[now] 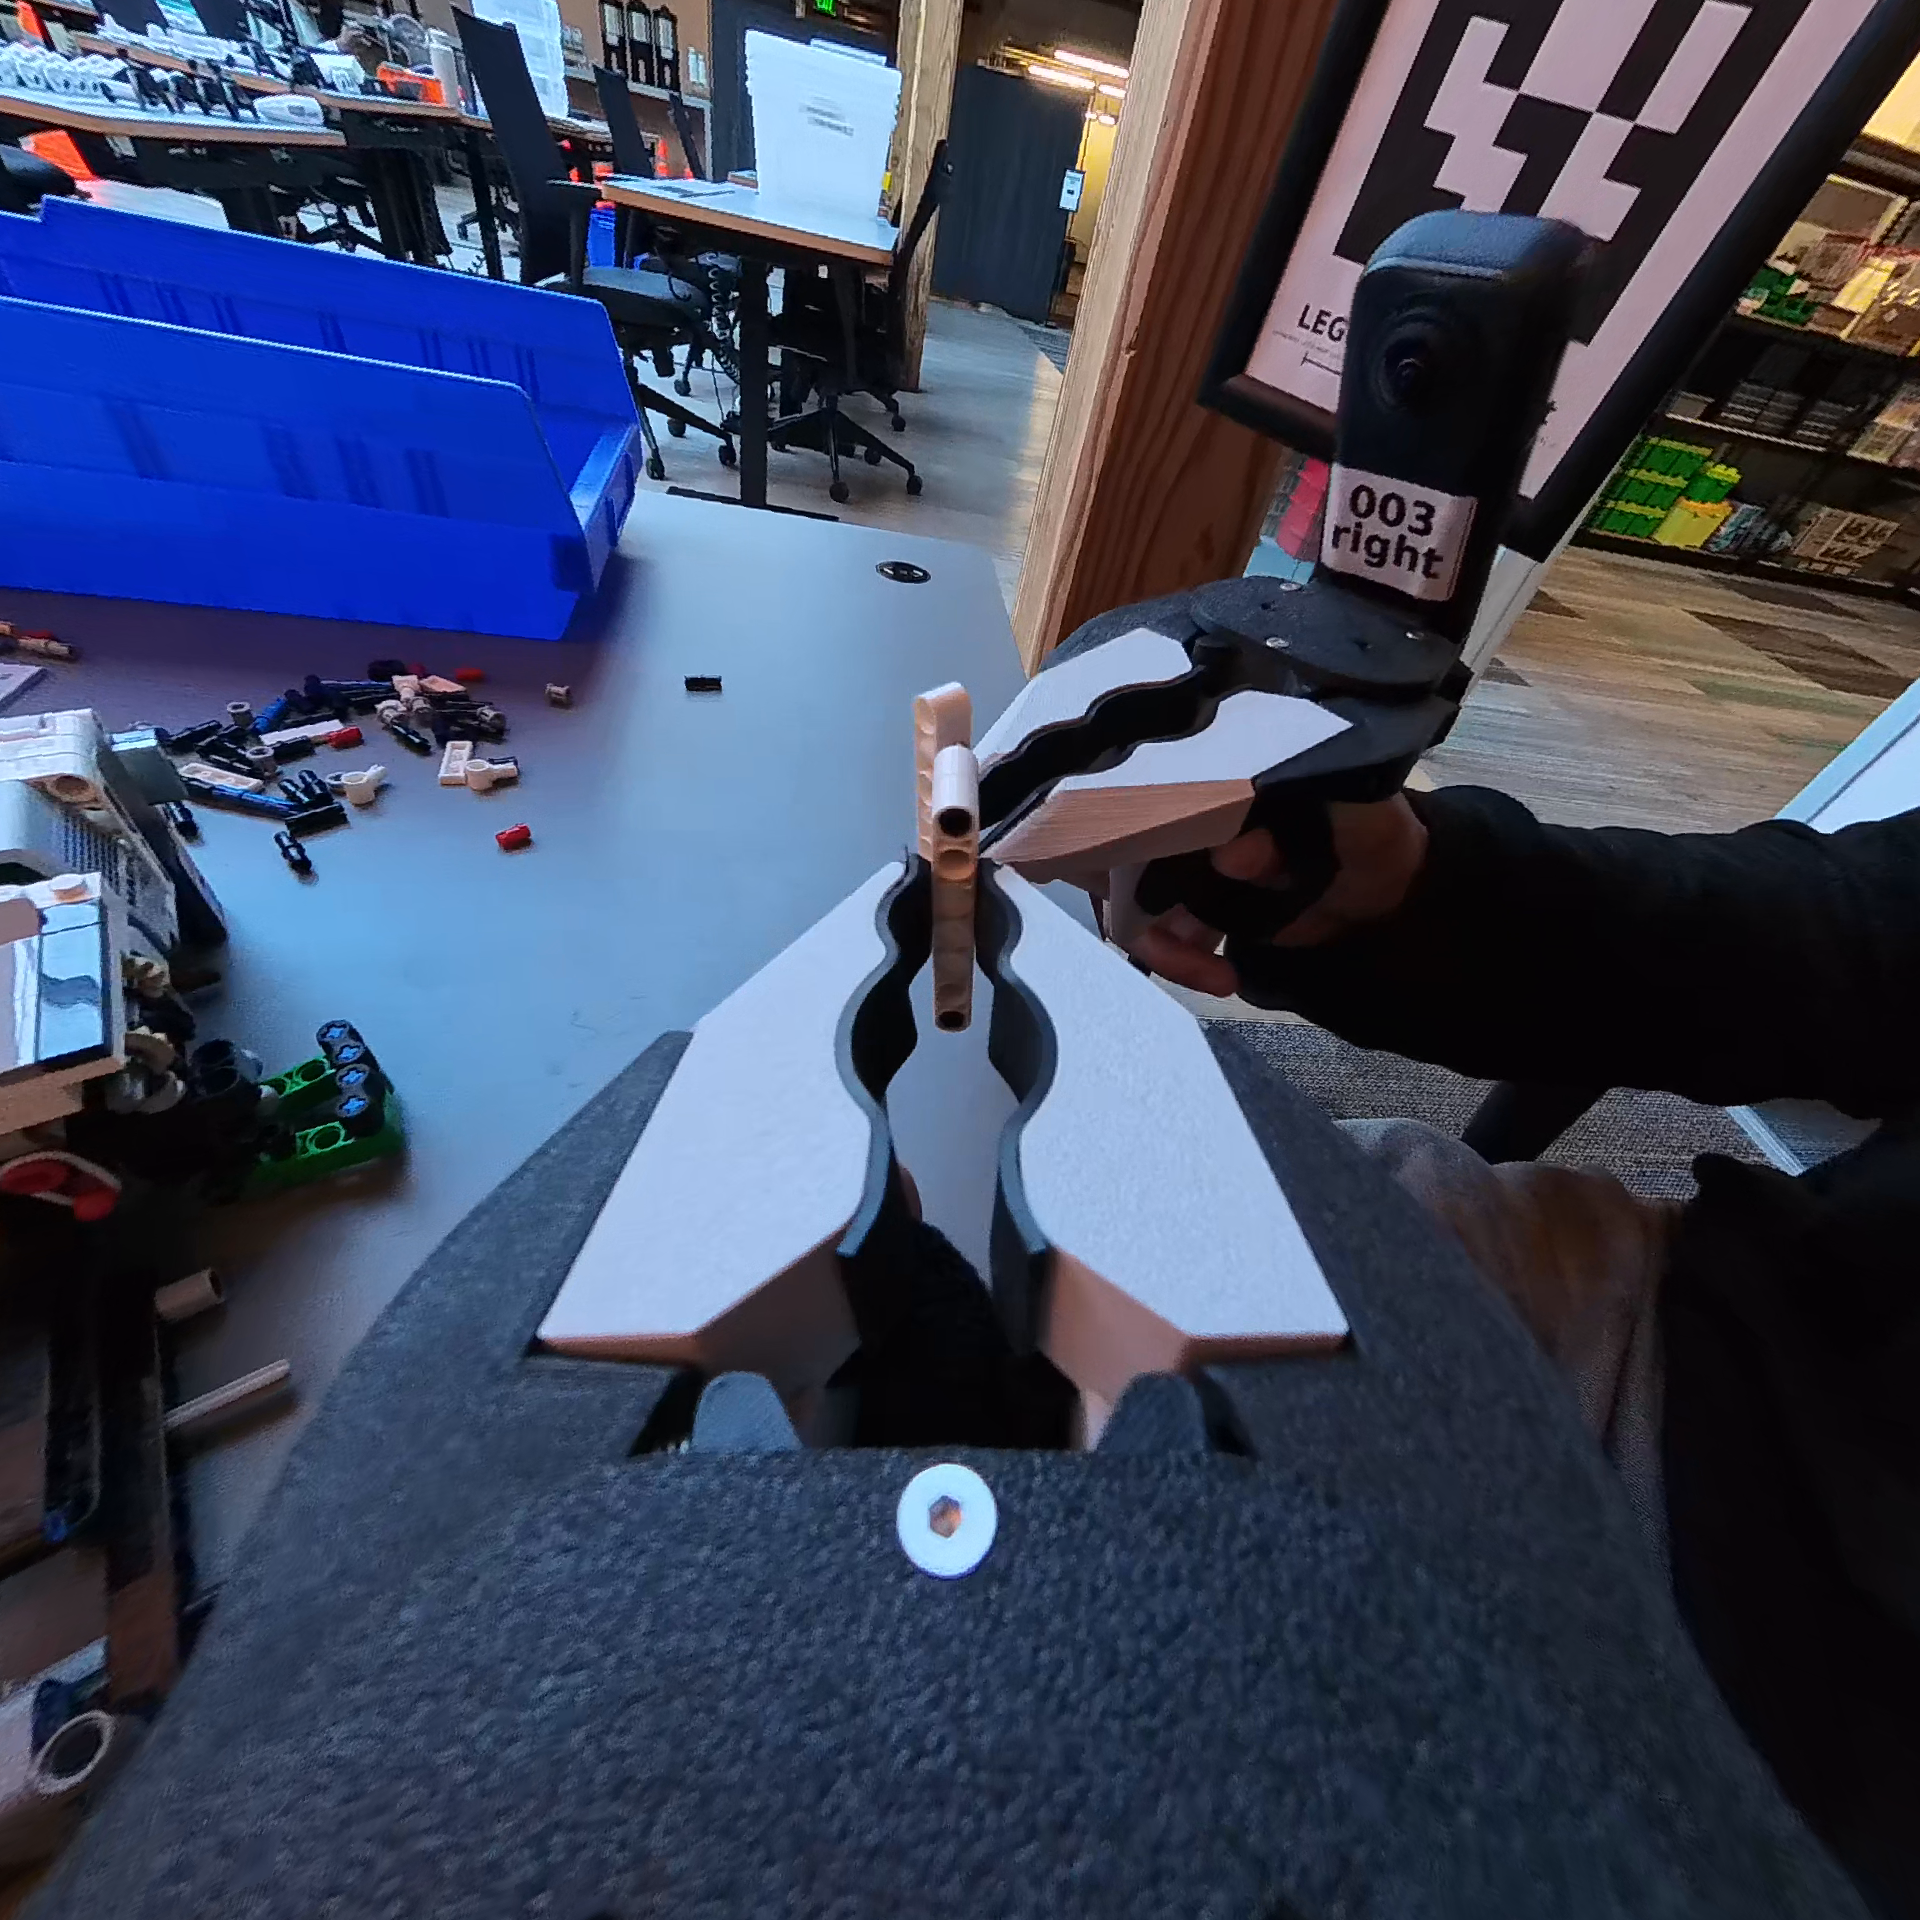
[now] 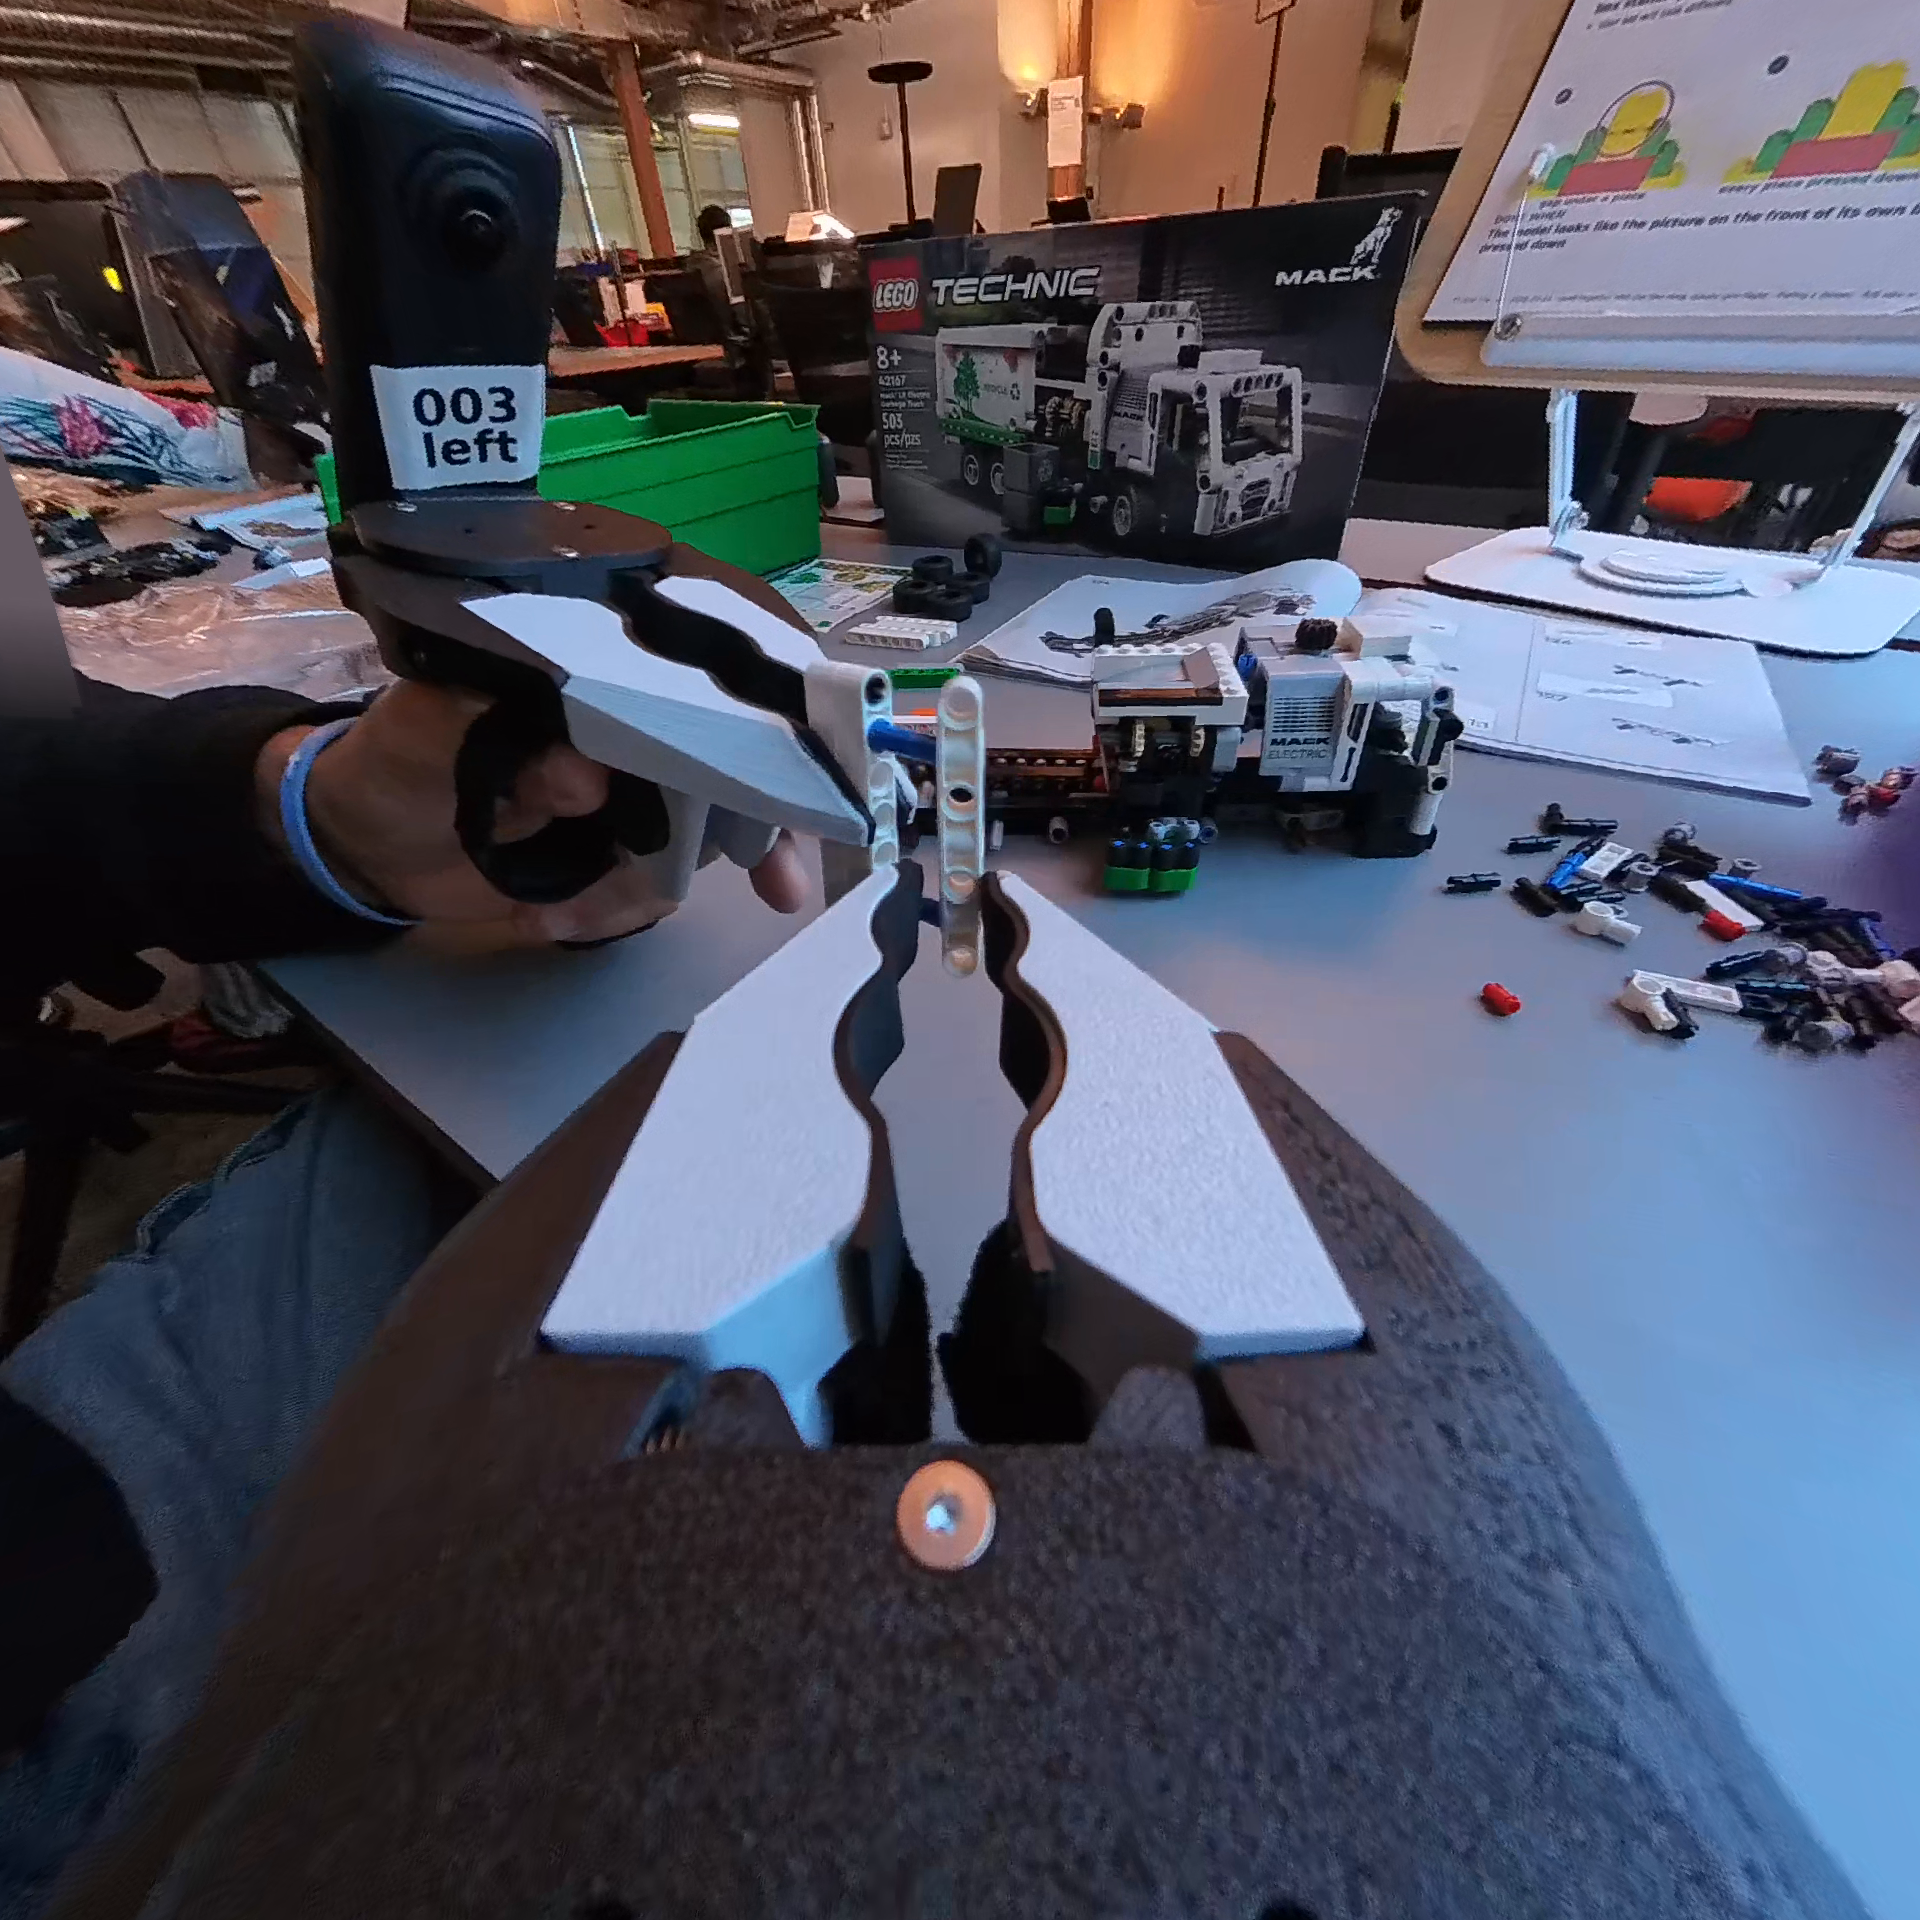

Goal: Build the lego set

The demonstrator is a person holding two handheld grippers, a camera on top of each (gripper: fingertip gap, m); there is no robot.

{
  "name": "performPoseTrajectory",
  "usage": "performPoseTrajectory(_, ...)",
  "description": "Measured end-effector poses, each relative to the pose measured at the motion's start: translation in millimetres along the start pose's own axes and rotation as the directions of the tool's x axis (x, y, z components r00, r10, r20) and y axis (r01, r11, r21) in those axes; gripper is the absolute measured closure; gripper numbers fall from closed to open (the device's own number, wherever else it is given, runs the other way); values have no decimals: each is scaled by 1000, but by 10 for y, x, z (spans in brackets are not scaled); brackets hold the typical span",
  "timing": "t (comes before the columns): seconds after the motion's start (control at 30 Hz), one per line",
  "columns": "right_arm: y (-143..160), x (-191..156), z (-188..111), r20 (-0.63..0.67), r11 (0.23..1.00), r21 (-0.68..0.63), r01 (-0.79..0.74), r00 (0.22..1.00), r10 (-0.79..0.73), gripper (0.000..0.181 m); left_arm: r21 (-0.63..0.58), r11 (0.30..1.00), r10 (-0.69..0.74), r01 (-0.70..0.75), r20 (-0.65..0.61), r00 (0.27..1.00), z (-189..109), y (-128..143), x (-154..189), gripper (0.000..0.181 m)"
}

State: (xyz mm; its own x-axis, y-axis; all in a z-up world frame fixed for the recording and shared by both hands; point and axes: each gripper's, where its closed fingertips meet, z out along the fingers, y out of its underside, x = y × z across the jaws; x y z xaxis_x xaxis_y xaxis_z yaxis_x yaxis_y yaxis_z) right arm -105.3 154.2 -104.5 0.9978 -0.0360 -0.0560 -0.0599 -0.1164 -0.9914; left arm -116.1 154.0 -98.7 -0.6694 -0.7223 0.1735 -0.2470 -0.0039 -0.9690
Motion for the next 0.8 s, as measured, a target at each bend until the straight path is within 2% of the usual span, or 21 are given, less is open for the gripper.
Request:
performPoseTrajectory(0.23,-20,-37,-36,91,994,38,-103,991,99,168,5,1000,9,-9,-15,1000,5,-7,39,175)
performPoseTrajectory(0.43,-8,-1,-30,50,997,46,-64,997,62,174,0,1000,25,-25,-4,1000,12,1,41,175)
performPoseTrajectory(0.53,-9,17,-26,-2,999,44,-22,1000,22,175,2,1000,29,-29,10,1000,12,-3,27,175)
performPoseTrajectory(0.67,-58,94,-10,-167,997,60,38,986,-27,175,-15,999,32,-32,49,998,23,31,-22,175)
performPoseTrajectory(0.8,-50,106,11,-287,988,18,151,948,-139,175,-3,1000,16,-16,52,999,16,15,-30,175)
